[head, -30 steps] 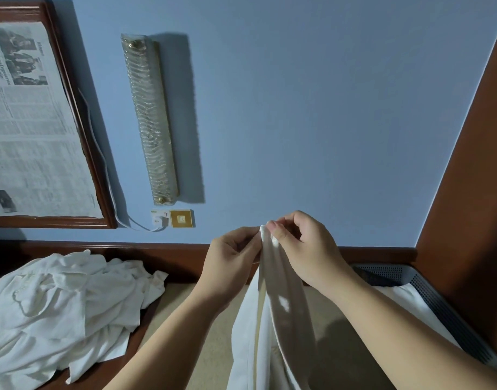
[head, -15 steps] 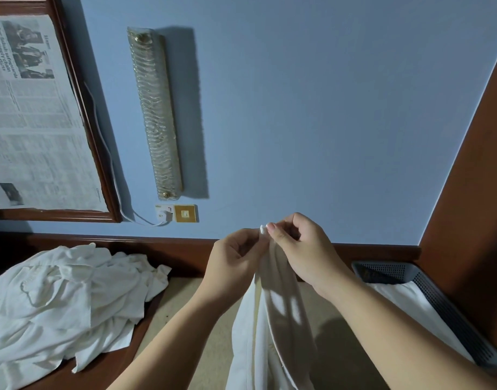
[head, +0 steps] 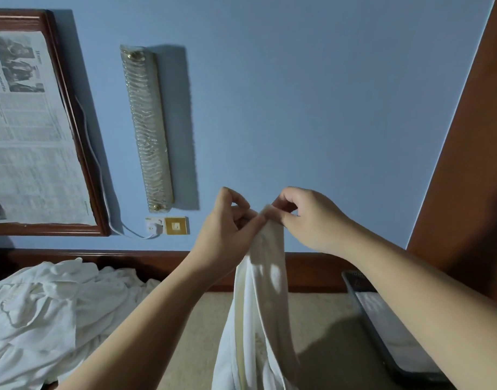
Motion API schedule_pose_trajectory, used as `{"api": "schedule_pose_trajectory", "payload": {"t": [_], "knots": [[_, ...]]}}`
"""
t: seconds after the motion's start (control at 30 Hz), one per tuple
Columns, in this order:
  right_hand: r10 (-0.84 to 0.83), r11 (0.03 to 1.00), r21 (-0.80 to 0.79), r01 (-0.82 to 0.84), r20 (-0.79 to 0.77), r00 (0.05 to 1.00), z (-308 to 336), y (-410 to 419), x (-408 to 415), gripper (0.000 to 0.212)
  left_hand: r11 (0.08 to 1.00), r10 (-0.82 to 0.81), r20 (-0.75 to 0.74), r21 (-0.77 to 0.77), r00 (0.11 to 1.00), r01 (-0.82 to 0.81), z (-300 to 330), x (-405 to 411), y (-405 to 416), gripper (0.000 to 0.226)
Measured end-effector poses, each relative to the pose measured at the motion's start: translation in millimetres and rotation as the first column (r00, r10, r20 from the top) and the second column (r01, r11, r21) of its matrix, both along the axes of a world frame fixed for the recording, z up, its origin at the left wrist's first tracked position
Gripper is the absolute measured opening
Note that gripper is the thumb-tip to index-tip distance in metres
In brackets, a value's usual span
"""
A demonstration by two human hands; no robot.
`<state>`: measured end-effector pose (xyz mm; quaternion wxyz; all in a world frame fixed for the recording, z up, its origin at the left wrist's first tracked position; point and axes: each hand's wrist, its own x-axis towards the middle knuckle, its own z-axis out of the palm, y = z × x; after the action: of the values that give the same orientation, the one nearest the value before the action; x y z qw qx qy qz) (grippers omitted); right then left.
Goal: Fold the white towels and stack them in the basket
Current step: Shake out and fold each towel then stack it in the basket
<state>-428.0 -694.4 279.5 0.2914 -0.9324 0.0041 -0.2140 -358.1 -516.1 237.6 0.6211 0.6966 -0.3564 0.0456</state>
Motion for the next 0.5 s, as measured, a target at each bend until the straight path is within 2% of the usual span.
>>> {"api": "schedule_pose_trajectory", "payload": {"t": [0.13, 0.2, 0.27, 0.4, 0.5], "knots": [[-0.029, 0.995, -0.095, 0.037, 0.090, 0.996, 28, 7, -1, 0.024, 0.982, 0.186, 0.126, -0.041, 0.974, -0.182, 11, -9, -15, 0.029], [-0.017, 0.993, -0.110, 0.032, 0.137, 0.990, 46, 9, -5, 0.024, 0.973, 0.224, 0.122, -0.077, 0.967, -0.216, 9, -11, -19, 0.024], [-0.020, 0.994, -0.099, 0.036, 0.158, 0.987, 62, 9, -8, 0.024, 0.968, 0.248, 0.114, -0.050, 0.962, -0.244, 2, -13, -21, 0.021], [-0.039, 0.992, -0.110, 0.061, 0.198, 0.979, 88, 7, -15, 0.024, 0.969, 0.246, 0.054, -0.020, 0.968, -0.245, -9, -25, -22, 0.020], [-0.051, 0.991, -0.112, 0.080, 0.236, 0.970, 99, 7, -20, 0.024, 0.952, 0.305, 0.027, -0.031, 0.952, -0.304, -13, -34, -20, 0.022]]}}
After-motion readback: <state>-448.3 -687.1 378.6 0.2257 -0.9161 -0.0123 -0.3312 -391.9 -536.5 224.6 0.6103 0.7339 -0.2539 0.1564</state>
